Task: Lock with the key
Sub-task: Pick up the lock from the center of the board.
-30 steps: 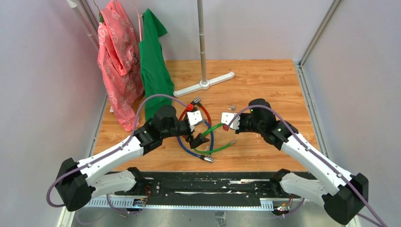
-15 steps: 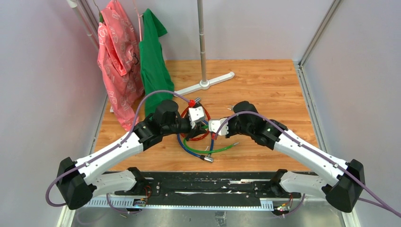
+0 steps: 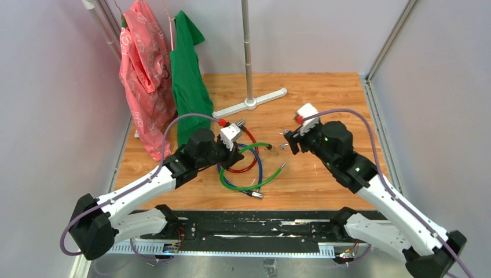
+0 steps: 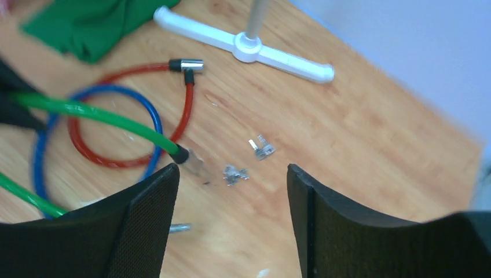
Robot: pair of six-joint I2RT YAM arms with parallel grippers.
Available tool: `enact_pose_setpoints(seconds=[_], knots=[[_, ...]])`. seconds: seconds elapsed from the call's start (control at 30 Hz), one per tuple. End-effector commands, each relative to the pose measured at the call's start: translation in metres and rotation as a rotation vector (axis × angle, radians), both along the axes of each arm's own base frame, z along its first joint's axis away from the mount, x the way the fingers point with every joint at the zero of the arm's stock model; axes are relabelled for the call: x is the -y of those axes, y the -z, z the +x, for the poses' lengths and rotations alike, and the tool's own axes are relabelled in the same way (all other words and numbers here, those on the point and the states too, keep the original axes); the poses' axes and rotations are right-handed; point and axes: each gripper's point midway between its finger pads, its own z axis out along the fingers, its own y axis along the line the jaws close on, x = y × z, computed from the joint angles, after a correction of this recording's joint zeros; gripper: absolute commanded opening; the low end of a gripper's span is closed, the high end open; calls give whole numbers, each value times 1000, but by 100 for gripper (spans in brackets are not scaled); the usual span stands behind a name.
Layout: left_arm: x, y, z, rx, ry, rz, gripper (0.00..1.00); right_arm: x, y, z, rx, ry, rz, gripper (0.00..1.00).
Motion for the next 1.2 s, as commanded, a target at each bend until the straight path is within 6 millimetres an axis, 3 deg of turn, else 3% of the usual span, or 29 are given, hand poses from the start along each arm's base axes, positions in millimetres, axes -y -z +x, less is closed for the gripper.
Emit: enact_pose_setpoints(seconds=[0.0,0.1,0.23,0.33,0.5,0.77,0.9,0.97,1.03,1.17], knots=[[6,-7,1,-25,-43,-105,0,26,39,-4,-355,408,507,69],[5,-4,-1,-44,-54,-133,0,30,111,-26,-633,614,609,56],[2,0,-2,-54,-69,-142,0,18,160,-47,-815,676,595,56],[1,1,-2,-55,-76,-151,0,4,179,-50,-864,647,610,57],[2,3,-2,-60,-73,-151,0,-14,198,-39,-896,635,597,54],[3,2,-1,-62,-74,-165,0,-31,215,-28,-934,615,610,42],[4,3,-2,-69,-69,-171,0,-43,208,-23,-930,553,593,11],[3,-1,-1,-65,-68,-179,0,-33,197,-15,-851,562,552,1],[2,-3,-1,-57,-65,-180,0,-24,183,-14,-788,549,508,0],[0,-4,-1,-53,-29,-174,0,-23,127,-17,-639,353,452,0]])
